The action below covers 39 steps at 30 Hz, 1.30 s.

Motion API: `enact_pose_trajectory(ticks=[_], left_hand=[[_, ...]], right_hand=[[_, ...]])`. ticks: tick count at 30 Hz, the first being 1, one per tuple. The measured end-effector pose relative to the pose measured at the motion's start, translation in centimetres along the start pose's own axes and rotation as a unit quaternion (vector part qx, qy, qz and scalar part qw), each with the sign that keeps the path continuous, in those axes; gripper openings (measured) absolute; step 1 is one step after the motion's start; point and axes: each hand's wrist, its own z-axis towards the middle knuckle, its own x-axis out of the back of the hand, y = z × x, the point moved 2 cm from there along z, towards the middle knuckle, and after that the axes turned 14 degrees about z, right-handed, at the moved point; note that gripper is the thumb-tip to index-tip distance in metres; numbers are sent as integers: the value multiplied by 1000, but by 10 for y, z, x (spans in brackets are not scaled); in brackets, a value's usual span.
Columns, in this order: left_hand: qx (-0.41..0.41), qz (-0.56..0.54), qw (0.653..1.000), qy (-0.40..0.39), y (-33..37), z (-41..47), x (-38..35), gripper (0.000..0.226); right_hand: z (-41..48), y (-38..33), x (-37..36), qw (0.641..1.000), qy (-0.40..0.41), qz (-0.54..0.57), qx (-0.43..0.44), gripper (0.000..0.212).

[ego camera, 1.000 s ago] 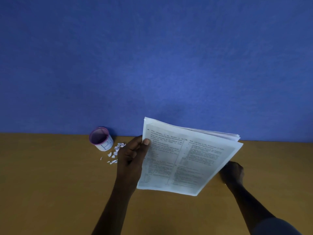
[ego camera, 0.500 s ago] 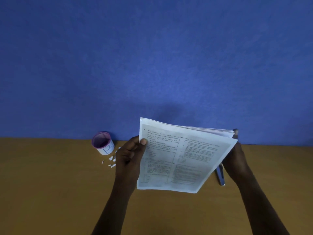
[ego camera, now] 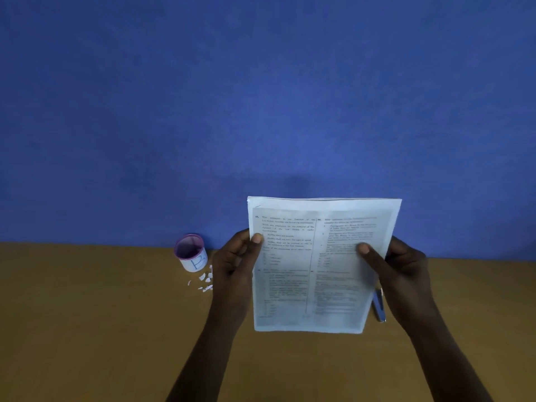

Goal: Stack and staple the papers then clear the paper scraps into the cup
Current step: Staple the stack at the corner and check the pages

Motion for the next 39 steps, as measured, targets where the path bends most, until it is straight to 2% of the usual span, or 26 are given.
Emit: enact_pose_trajectory(ticks=[2, 11, 22, 32, 36, 39], left_hand=[[-7, -1, 1000, -10, 7, -3, 1, 17], [-48, -9, 998, 35, 48, 8, 7, 15], [-27, -61, 997, 30, 54, 7, 0, 15], [-13, -76, 997, 14, 56, 1, 2, 9], [-19, -74, 997, 13, 57, -3, 0, 12], [-23, -75, 997, 18, 56, -5, -1, 15]], right_hand=[[-5, -2, 0, 1000, 22, 5, 4, 14], [-17, -17, -9, 997, 58, 42, 2, 16], [-26, -27, -11, 997, 66, 43, 20, 24], [-29, -23, -11, 997, 64, 46, 10, 20], [-27, -19, -12, 995, 92, -6, 21, 20], [-32, -21, -20, 967, 180, -160, 82, 44]])
